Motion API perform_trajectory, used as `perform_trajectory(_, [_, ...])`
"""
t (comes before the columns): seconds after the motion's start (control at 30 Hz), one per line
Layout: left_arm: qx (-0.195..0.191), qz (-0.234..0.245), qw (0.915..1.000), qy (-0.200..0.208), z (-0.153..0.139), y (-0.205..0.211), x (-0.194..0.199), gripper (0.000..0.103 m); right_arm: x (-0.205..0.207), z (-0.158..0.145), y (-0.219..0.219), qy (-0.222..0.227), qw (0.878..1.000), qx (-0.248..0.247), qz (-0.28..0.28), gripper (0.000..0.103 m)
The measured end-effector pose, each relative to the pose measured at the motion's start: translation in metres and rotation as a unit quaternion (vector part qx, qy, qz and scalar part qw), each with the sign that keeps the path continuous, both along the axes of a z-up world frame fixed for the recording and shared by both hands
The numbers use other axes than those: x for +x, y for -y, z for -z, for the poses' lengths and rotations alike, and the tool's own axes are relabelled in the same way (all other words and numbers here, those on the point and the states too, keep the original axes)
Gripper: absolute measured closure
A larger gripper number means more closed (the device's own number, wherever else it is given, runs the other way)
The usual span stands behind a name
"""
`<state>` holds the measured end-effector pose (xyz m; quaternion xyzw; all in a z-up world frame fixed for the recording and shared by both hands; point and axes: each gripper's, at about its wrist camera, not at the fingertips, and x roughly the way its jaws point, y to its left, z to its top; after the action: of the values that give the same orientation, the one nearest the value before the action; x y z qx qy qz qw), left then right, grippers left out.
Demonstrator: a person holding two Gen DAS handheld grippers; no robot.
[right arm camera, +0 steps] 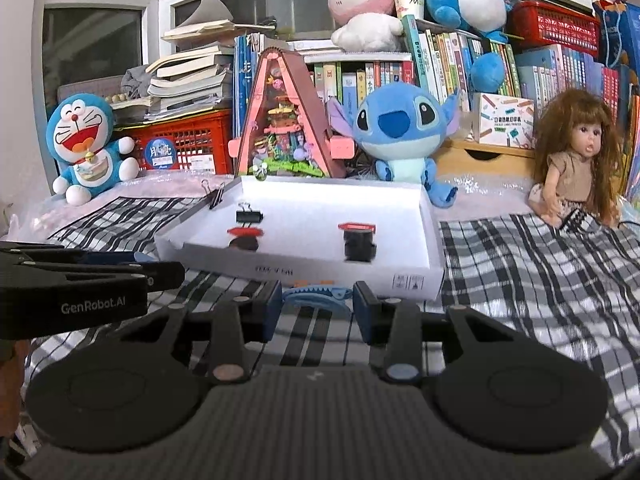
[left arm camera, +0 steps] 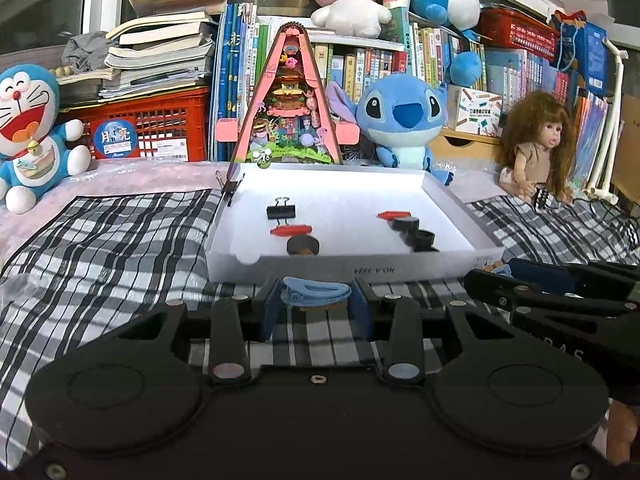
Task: Organize rigid objects
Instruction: 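Carry both blue hair clips over the white box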
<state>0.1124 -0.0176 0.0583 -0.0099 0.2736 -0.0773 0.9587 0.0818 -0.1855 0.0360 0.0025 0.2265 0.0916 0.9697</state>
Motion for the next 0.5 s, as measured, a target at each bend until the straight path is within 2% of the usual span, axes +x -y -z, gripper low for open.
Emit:
perform_trajectory(0.17, [0.005,-0.002,1.0000,0.001,-0.009,-0.001,0.022,0.067,0.021,-0.011,0.002,-0.007,1.000,-0.002,0.001,0.059])
perform_trajectory(0.37, [-0.010,-0.007,0.9998,-0.017,-0.011,-0.004,0.053,0.067,0.048,-0.017,0.005,-0.024,1.000,0.009,0.008,0.059])
perform_trajectory(0.5, [-0.017,-0.008,0.9997,-0.014,-0.012,-0.005,0.067,0.067,0.066,-0.018,0.007,-0.033,0.999,0.009,0.015,0.059])
